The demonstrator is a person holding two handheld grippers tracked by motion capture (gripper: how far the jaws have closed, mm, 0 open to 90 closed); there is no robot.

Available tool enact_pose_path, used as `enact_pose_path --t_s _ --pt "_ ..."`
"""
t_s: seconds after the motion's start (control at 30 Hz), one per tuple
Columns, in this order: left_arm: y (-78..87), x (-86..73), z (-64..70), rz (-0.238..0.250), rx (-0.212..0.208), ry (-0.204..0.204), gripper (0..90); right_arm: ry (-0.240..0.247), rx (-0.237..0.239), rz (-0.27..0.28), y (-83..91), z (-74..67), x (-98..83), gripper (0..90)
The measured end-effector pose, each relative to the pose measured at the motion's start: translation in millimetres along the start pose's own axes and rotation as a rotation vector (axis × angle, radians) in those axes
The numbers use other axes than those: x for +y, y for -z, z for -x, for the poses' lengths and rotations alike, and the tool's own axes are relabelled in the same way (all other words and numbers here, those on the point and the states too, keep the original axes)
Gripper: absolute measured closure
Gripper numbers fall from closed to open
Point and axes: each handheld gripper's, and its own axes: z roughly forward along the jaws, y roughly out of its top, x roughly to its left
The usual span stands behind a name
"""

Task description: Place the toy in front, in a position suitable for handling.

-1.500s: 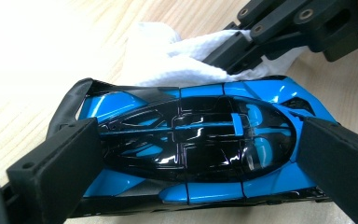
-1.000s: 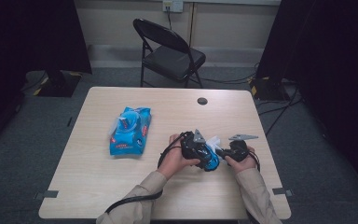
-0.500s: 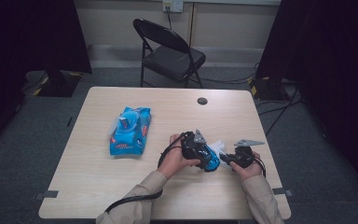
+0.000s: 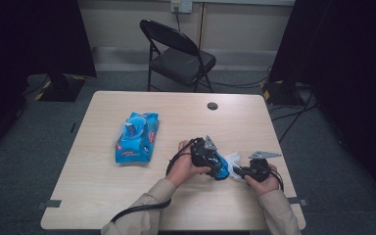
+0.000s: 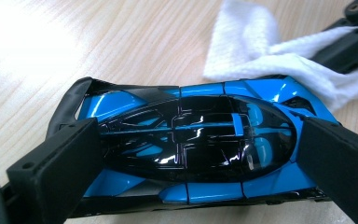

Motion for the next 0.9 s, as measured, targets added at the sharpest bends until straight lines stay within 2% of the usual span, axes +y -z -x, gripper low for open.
enact_pose_path --t_s 0.3,0.43,0.57,0.7,0.8,0.9 --pt "-0.1 0.0 0.1 0.0 0.001 0.002 0.0 0.018 0.025 -0.059 10.7 -8.3 -4.0 87.3" --pt "-0.1 -0.2 0.4 0.002 0.003 0.001 0.0 0.01 0.022 -0.04 17.3 -8.4 -0.4 87.5" --pt "-0.1 -0.1 0.4 0.001 0.002 0.001 0.0 -0.01 0.013 0.028 27.4 -4.2 10.9 87.5" --pt "-0.2 0.0 0.6 0.001 0.002 0.003 0.0 -0.02 -0.028 0.125 33.6 0.3 26.1 87.6" --pt "-0.3 -0.5 0.6 0.007 0.003 0.002 0.0 -0.037 -0.063 0.161 30.4 5.8 40.6 87.6" --pt "-0.3 -1.1 0.7 0.011 0.005 0.003 0.0 -0.068 -0.072 0.186 22.4 11.0 50.5 87.5"
